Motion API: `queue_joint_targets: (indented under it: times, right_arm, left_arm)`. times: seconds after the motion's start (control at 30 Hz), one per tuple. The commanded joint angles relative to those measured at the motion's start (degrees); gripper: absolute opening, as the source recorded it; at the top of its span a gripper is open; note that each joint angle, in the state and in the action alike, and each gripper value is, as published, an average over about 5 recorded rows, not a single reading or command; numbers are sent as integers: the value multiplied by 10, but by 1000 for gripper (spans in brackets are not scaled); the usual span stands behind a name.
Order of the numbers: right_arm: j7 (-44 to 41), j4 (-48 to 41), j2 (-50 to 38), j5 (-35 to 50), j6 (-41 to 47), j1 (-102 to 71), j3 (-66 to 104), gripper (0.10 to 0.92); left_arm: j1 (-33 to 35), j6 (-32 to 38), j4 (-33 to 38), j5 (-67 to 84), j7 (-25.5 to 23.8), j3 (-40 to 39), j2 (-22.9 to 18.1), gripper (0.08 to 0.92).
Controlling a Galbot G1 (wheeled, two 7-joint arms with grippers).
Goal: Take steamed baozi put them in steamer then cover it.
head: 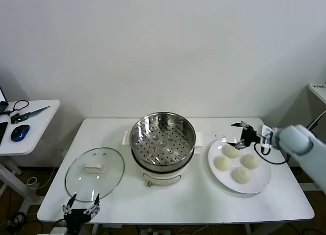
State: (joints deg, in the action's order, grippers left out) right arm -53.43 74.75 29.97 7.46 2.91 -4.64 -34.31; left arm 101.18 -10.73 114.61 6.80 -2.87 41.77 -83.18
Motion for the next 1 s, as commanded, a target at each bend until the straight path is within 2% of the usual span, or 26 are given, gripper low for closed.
queue_joint_targets:
  times: [0.03, 0.4, 0.67, 1.0]
  right_arm:
    - [-188, -92, 11, -20, -43, 331, -392, 823]
    - [-114, -174, 92, 0, 21, 194, -295, 823]
    - [-90, -253, 177, -64, 20, 148, -243, 823]
    - [-68, -305, 214, -99, 17, 102, -190, 823]
  left_arm:
    - [2, 2, -2, -2, 0, -2, -1, 823]
    - [1, 4, -7, -2, 1, -4, 0, 823]
    - [0, 5, -9, -4, 2, -6, -4, 823]
    - [1, 6, -12, -4, 4, -4, -7, 823]
